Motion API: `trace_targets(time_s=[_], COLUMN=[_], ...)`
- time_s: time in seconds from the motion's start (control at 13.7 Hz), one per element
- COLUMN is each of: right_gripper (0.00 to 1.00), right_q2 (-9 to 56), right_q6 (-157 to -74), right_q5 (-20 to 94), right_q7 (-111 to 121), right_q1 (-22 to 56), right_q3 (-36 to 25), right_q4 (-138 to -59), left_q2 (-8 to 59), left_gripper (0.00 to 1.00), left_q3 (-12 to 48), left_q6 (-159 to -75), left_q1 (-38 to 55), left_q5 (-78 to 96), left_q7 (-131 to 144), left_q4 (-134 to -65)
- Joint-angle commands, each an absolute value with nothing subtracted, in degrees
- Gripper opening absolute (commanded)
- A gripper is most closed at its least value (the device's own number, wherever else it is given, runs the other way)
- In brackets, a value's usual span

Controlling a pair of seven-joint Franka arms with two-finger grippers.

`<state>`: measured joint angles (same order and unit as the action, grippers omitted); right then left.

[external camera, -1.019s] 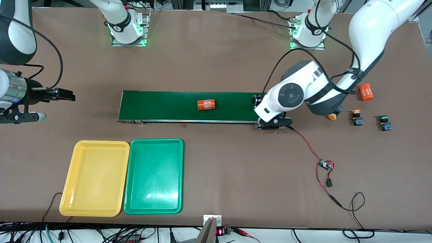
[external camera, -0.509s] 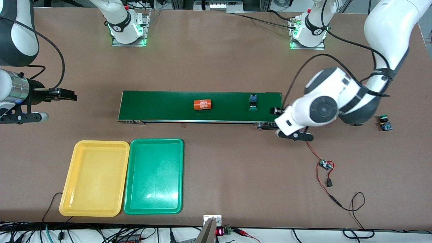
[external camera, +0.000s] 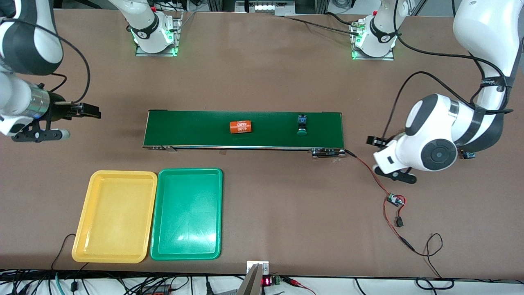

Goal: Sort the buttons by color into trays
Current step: 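Grasp a yellow-cap button with the left gripper while the right gripper approaches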

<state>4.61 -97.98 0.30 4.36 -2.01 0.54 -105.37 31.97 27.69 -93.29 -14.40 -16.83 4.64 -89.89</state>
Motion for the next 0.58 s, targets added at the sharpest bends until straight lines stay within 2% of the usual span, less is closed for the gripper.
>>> trace_targets(time_s=[0.0, 0.36, 0.51], right_gripper=[1.0, 1.0, 1.0], right_q2=[-2.36, -7.55, -8.17], right_q6=[-103.87, -110.82, -111.1], right_q5=[0.35, 0.53, 0.53], right_q7=[3.69, 3.43, -1.64], right_q1=[-2.11, -1.76, -0.1], right_q3=[0.7, 0.88, 0.97], right_q4=[-115.03, -124.61, -125.42], left_q2=[25.68, 15.75, 15.56], left_gripper=[1.0, 1.0, 1.0], left_q3=[18.22, 12.58, 9.16], left_q6=[-103.14, -116.17, -123.8], left_q1=[-12.13, -11.95, -11.95], left_q5=[-15.29, -16.26, -16.7], left_q7=[0.11, -19.05, -25.19], left_q4=[-101.65, -122.83, -127.77])
